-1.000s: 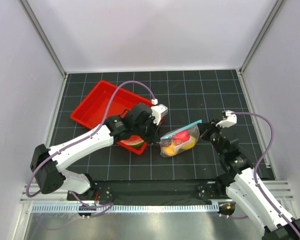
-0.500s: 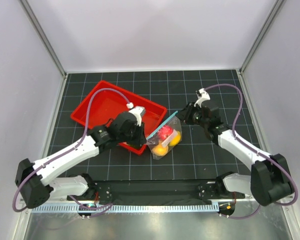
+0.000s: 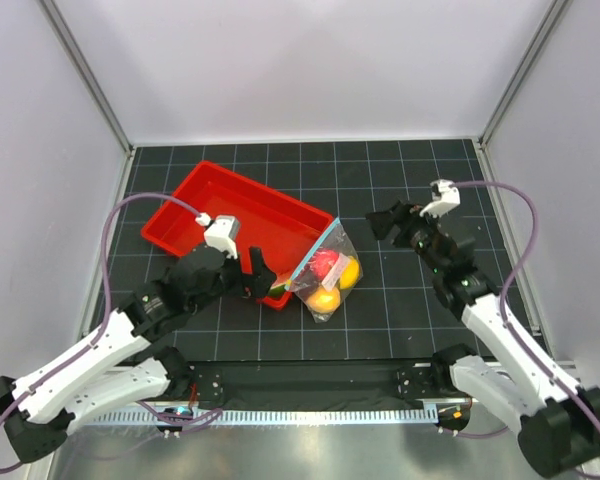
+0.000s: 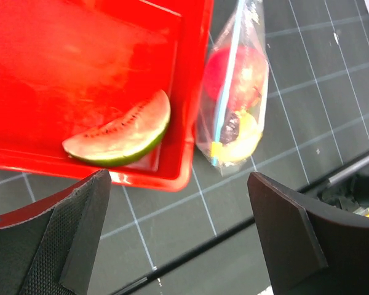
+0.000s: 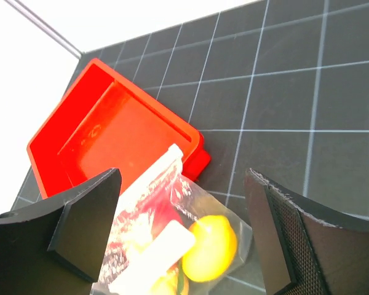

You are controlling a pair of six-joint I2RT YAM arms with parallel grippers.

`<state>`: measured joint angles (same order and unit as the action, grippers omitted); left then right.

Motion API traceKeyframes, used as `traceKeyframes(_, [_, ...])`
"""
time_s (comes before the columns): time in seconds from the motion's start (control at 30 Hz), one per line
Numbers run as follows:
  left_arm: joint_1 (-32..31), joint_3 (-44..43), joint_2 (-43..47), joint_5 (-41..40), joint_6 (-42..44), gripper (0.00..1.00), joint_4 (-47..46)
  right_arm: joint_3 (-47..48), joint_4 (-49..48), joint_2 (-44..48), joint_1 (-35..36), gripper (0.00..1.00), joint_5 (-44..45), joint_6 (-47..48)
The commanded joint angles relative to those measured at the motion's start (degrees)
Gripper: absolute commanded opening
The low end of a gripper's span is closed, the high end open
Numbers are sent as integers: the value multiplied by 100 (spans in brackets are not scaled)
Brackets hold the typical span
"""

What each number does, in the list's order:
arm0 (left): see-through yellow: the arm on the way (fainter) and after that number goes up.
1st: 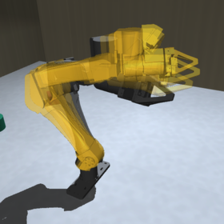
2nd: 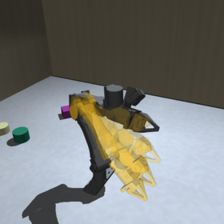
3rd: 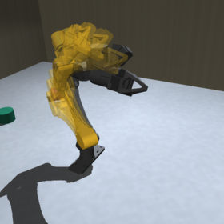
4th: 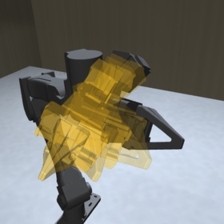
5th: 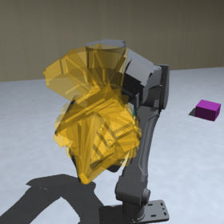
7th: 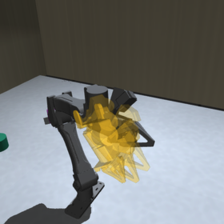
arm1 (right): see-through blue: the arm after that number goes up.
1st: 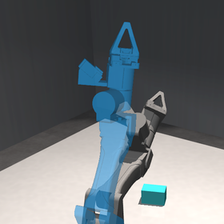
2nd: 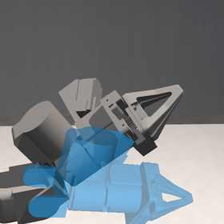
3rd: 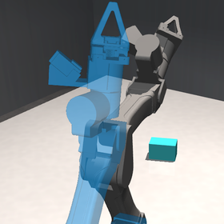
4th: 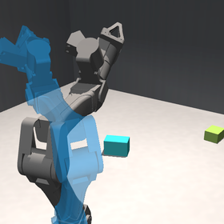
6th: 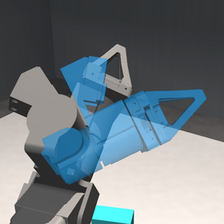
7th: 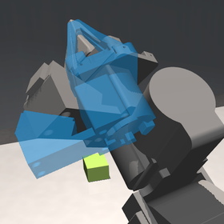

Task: Place the food in the zip-top bag and seal the zipper
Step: Zip the zipper food storage bag at the center of the board, then reset both arms

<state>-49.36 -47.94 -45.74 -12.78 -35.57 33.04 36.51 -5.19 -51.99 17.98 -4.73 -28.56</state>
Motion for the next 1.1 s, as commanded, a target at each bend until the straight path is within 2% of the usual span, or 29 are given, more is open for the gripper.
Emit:
traceKeyframes(0.0, [23,416,301,-498,-64,96,-638,-468,176,600,4,88,359,192])
traceKeyframes(0.2, [23,1769,873,-376,85,100,-1790,-1409,194,1524,4,88,315,87])
traceKeyframes(0.4, [23,2296,1232,-760,796,100,-2134,-2393,-156,2245,4,88,288,35])
traceKeyframes(0.53, [23,2886,1847,-849,1070,100,-2398,-2403,88,2377,4,88,656,157])
traceKeyframes(0.63, [23,3080,2470,-411,1157,100,-2451,-2482,159,2500,4,88,667,131])
traceKeyframes(0.73, [23,3353,2884,-384,1175,100,-2627,-2561,150,2588,4,88,710,87])
traceKeyframes(0.9, [23,3371,2834,-182,1167,100,-2627,-2561,124,2597,4,88,719,70])
traceKeyframes(1.07, [23,3256,2343,-67,1210,100,-2741,-2562,-8,2457,4,86,596,69])
